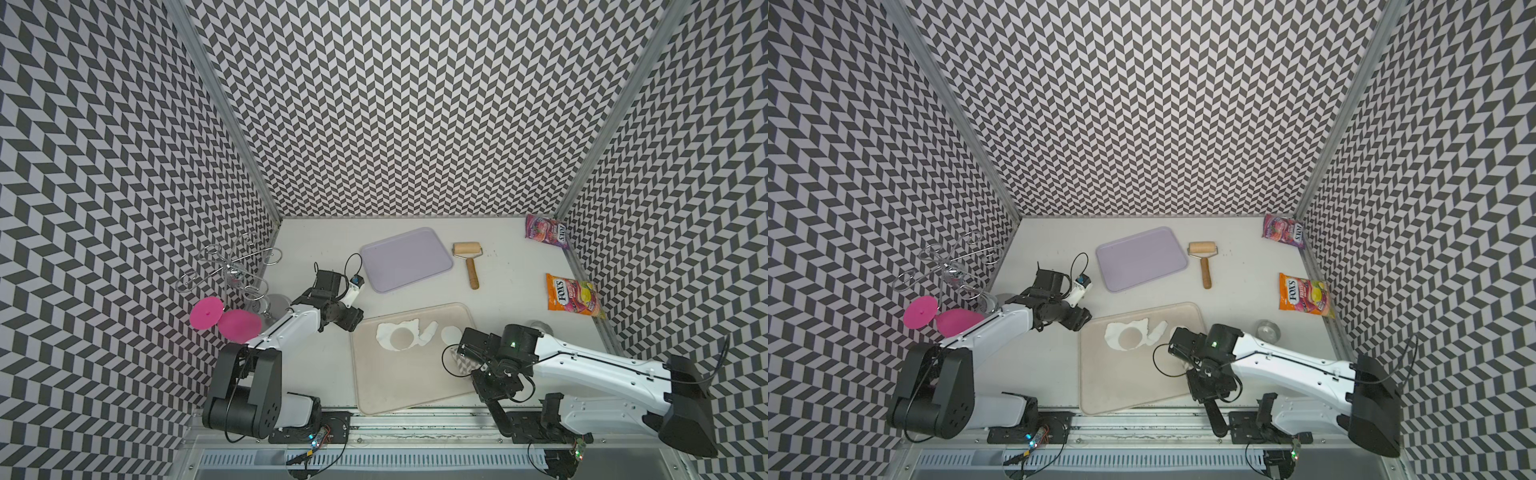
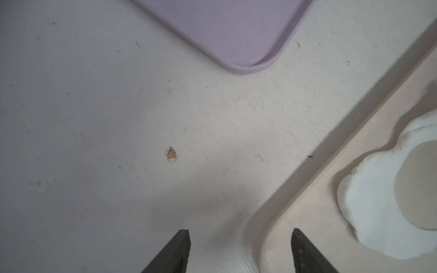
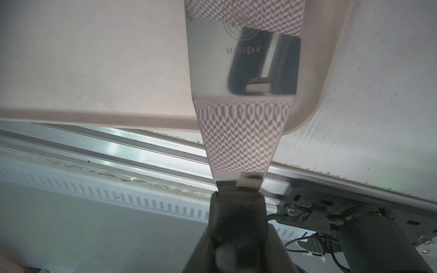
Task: Roll out the dumpling wrappers from the dough
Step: Scoop the dumpling wrapper from the work surface.
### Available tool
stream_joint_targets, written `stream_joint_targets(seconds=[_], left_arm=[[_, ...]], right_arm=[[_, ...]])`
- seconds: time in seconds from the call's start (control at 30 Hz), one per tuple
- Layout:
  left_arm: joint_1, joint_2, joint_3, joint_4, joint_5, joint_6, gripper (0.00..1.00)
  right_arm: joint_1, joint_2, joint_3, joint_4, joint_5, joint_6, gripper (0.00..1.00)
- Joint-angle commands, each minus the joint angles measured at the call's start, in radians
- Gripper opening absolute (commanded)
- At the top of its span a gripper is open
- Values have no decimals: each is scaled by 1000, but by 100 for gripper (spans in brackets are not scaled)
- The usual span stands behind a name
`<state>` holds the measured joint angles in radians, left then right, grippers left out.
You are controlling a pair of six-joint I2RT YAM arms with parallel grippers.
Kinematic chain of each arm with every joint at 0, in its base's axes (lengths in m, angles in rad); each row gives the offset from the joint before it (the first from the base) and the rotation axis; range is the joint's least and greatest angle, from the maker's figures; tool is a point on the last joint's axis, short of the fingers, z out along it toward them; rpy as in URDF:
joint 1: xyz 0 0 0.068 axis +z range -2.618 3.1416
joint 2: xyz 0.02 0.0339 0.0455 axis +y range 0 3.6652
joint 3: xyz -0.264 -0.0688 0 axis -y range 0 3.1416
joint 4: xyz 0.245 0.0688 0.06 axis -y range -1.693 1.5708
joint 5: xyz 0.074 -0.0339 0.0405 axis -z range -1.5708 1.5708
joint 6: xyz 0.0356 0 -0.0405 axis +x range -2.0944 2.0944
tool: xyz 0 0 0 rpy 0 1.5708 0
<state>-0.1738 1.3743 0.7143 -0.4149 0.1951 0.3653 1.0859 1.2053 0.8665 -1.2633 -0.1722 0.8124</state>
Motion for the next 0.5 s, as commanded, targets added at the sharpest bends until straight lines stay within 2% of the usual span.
stream_joint_targets(seconds=[0.0, 0.2, 0.47], left_arm=[[7, -21, -13, 16, 6, -5, 70], [7, -25, -13, 16, 5, -5, 70], [10, -25, -13, 16, 7, -5, 70]], right_arm=[[-3, -18, 45, -50, 6, -5, 0], [-3, -2, 31, -7, -55, -26, 0], [-14, 47, 25, 2, -14, -39, 0]])
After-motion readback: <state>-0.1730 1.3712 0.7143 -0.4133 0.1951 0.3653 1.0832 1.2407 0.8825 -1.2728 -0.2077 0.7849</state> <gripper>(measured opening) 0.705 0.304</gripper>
